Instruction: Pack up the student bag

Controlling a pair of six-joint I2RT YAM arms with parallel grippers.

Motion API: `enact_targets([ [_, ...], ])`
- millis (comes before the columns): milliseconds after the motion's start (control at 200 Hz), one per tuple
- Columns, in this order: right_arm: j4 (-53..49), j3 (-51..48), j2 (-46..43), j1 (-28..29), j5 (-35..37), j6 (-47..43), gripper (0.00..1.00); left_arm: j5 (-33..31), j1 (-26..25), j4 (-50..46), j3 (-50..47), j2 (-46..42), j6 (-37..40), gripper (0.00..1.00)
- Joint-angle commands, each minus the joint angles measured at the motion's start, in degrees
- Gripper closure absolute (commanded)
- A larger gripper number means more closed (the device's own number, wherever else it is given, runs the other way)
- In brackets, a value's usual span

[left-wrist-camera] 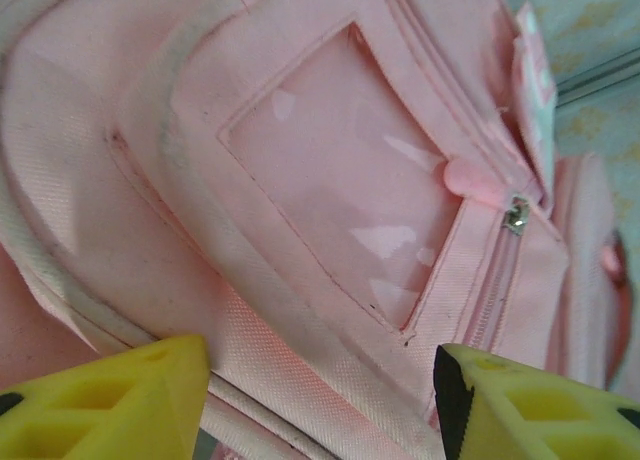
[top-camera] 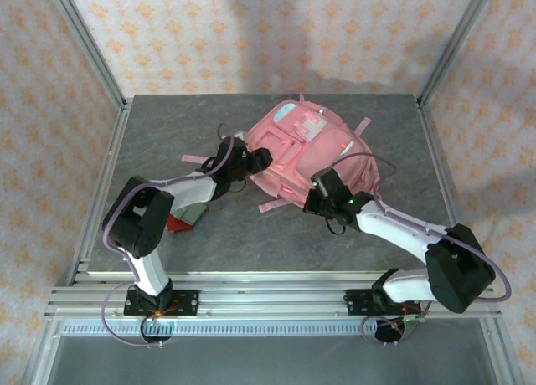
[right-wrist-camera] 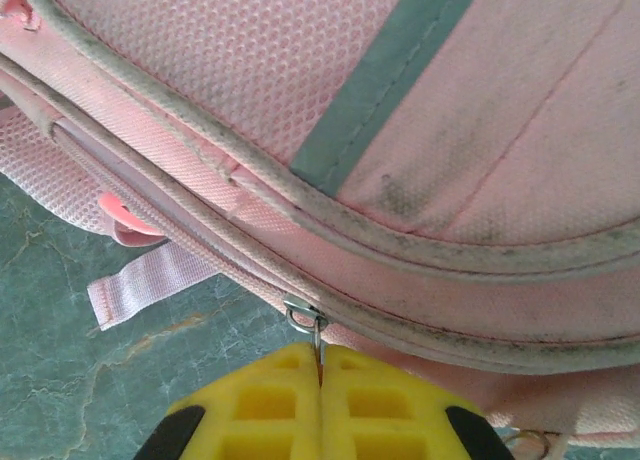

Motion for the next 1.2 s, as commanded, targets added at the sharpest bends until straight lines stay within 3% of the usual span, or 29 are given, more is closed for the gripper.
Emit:
enact_targets([
  [0, -0.55, 1.34, 0.74, -0.3, 2.31, -0.17, 1.0, -1.69, -1.92, -2.1, 0.84, 1.68, -0.51, 0.38],
  [390, 2.07, 0.28, 1.53, -0.74, 1.82, -0.02, 1.0, -5.76, -3.19, 1.48, -11.96, -7.28, -5.6, 0.37],
  [736, 3.06, -1.43, 0.58, -0.74, 0.27, 0.77, 1.0, -4.0, -3.26, 3.96, -3.03, -1.12, -6.58, 0.37],
  [901, 3.52, -2.86, -0.46, -0.74, 0.46, 0.97, 1.0, -4.08, -4.0, 4.96, -3.03, -2.55, -7.42, 0.36],
  [1061, 4.18, -2.44, 0.58, -0.74, -0.32, 0.69, 1.0, -2.14, -3.91, 0.98, 0.68, 2.4, -7.12, 0.36],
  [1196, 3.95, -2.49, 0.2, -0.74, 0.05, 0.68, 1.0, -1.56, -4.72, 4.05, -0.39, 2.92, -9.26, 0.39],
])
